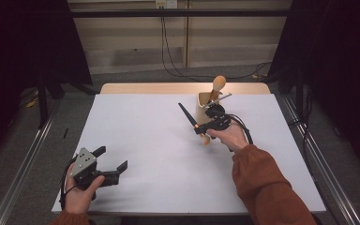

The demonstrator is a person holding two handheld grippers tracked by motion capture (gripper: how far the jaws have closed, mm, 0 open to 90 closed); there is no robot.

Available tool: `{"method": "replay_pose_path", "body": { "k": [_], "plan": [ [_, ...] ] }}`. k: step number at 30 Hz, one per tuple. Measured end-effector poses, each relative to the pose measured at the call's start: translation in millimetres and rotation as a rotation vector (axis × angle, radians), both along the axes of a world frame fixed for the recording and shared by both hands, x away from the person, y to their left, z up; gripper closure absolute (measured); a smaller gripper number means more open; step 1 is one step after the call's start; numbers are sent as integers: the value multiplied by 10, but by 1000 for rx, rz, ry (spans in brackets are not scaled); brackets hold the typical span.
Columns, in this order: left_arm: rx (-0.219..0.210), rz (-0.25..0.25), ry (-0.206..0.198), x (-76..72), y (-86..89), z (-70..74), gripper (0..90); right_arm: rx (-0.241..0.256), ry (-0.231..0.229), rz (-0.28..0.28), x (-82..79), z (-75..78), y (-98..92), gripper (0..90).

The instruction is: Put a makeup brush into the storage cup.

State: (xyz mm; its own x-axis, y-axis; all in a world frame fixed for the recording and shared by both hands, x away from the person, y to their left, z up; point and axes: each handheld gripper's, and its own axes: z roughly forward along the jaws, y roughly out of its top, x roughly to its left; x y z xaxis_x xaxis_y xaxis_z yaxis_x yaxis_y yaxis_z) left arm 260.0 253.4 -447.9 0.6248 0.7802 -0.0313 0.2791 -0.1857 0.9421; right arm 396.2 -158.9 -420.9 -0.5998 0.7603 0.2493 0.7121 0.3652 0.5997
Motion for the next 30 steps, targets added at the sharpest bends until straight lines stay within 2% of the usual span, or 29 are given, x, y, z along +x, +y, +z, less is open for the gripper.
{"method": "replay_pose_path", "body": {
  "k": [5,9,11,15,21,23,28,30],
  "plan": [
    [-2,-1,-1,-1,1,0,28,70,-69,0,-64,26,-109,752],
    [-2,-4,-1,-3,-1,1,28,111,-97,0,-94,21,-181,752],
    [-3,-4,2,-5,-3,-1,28,155,-112,7,-114,23,-225,751],
    [0,-5,-1,-2,-3,1,28,193,-153,21,-139,24,-296,751],
    [1,-4,2,1,-5,5,28,220,-204,49,-177,41,-347,751],
    [0,-10,3,0,-4,9,28,238,-224,73,-187,64,-365,751],
    [3,-20,2,-2,-12,16,28,227,-253,121,-240,116,-385,751],
    [2,-17,13,11,-13,17,28,230,-254,146,-261,133,-389,751]
  ]
}}
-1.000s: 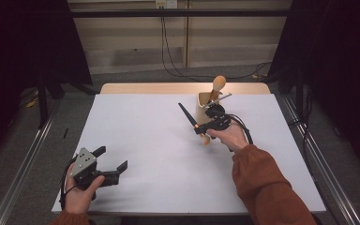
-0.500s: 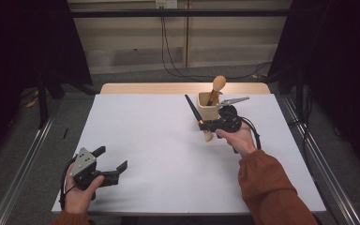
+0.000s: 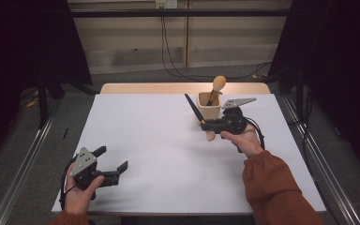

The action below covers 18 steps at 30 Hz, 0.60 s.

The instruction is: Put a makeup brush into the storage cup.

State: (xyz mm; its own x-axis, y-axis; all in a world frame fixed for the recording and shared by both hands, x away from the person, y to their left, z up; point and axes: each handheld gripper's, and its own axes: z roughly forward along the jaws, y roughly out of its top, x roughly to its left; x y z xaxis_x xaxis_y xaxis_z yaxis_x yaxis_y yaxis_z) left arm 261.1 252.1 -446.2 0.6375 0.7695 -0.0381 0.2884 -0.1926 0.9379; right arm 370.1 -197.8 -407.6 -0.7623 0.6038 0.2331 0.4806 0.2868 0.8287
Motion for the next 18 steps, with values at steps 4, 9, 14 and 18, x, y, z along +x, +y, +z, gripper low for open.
{"method": "replay_pose_path", "body": {
  "k": [4,9,14,18],
  "plan": [
    [2,-5,0,3,-3,8,27,-14,-5,50,-42,11,10,751],
    [11,-27,-2,8,-28,18,27,-33,-8,128,-122,54,75,751],
    [23,-54,8,26,-60,41,27,-75,0,187,-166,77,136,751],
    [36,-83,14,44,-115,56,27,-108,21,222,-172,70,177,751]
  ]
}}
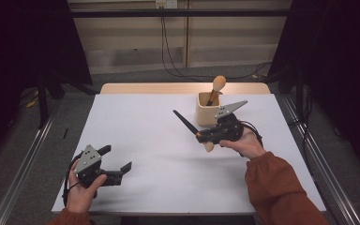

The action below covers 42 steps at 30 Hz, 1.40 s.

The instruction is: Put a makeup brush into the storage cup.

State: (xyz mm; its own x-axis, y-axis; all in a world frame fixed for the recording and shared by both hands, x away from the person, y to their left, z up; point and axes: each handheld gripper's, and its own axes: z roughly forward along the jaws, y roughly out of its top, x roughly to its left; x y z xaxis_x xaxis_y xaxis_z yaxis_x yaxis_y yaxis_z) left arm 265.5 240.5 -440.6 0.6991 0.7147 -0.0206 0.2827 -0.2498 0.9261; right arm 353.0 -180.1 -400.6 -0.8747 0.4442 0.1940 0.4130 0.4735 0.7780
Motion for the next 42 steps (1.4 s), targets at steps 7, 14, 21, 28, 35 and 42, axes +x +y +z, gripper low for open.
{"method": "replay_pose_path", "body": {
  "k": [7,14,21,28,35,42],
  "plan": [
    [3,-64,42,47,-105,47,27,-61,7,63,-3,51,74,751],
    [39,-87,47,60,-192,77,34,-114,25,135,-32,36,149,751],
    [57,-146,69,93,-314,107,33,-191,36,215,-79,48,248,751],
    [85,-266,159,187,-474,213,34,-232,50,251,-82,37,310,751],
    [113,-306,146,207,-629,324,34,-275,66,271,-88,0,341,751],
    [169,-368,177,234,-809,407,40,-312,75,309,-132,-16,407,751]
  ]
}}
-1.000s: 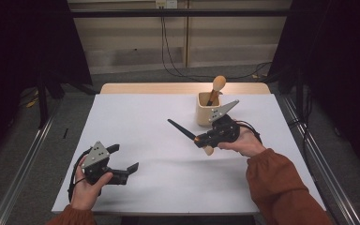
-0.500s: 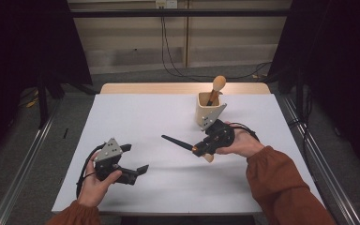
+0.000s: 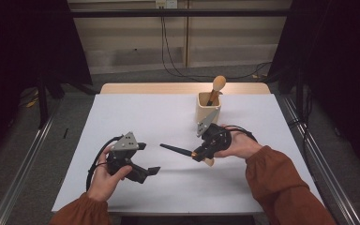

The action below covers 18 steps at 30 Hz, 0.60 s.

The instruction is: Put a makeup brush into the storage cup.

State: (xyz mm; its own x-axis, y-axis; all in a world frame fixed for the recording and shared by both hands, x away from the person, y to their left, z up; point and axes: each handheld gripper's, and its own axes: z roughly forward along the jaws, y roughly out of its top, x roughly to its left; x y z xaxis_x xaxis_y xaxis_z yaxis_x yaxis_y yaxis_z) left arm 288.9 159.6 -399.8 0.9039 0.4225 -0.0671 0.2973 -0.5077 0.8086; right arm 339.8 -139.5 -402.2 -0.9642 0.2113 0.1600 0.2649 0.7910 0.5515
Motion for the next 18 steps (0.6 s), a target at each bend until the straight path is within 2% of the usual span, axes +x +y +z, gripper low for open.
{"method": "replay_pose_path", "body": {
  "k": [4,7,9,13,16,18],
  "plan": [
    [25,-22,8,32,-63,20,45,-32,14,26,-12,-8,31,751],
    [24,-60,41,30,-110,29,51,-50,22,53,-30,-18,57,751],
    [32,-56,32,32,-141,27,51,-59,27,58,-34,-26,70,751],
    [41,-80,58,54,-191,25,51,-75,34,65,-35,-40,89,751],
    [56,-74,41,79,-209,20,47,-91,31,73,-38,-45,100,751],
    [62,-77,61,104,-213,26,47,-97,34,74,-50,-39,110,751]
  ]
}}
